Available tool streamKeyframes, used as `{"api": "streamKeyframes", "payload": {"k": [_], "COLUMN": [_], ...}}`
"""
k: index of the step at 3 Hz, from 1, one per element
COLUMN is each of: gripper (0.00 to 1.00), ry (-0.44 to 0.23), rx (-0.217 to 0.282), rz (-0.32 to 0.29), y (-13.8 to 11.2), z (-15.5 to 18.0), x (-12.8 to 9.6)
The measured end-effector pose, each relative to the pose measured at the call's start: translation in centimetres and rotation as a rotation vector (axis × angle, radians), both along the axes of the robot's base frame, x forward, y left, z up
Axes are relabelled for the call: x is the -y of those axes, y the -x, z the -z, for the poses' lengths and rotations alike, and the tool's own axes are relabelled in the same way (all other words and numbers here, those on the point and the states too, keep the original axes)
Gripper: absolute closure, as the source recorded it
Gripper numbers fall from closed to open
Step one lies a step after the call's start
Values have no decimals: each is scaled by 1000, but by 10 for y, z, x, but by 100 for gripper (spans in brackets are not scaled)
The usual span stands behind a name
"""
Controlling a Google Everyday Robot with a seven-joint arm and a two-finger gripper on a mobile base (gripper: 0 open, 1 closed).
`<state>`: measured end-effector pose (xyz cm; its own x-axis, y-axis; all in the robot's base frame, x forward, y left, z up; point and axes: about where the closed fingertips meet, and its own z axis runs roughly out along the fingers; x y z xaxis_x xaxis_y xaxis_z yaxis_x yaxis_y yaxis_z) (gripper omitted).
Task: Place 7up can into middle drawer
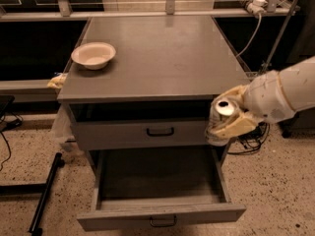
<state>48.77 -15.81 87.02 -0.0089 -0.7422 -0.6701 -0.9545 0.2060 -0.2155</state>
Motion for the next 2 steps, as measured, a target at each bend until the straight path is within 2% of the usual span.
{"api": "streamKeyframes", "payload": {"k": [2], "gripper": [100], "ry": [-37], "rx": [-114], "rz": [11], "y": [53], "z": [137], "x": [5]}}
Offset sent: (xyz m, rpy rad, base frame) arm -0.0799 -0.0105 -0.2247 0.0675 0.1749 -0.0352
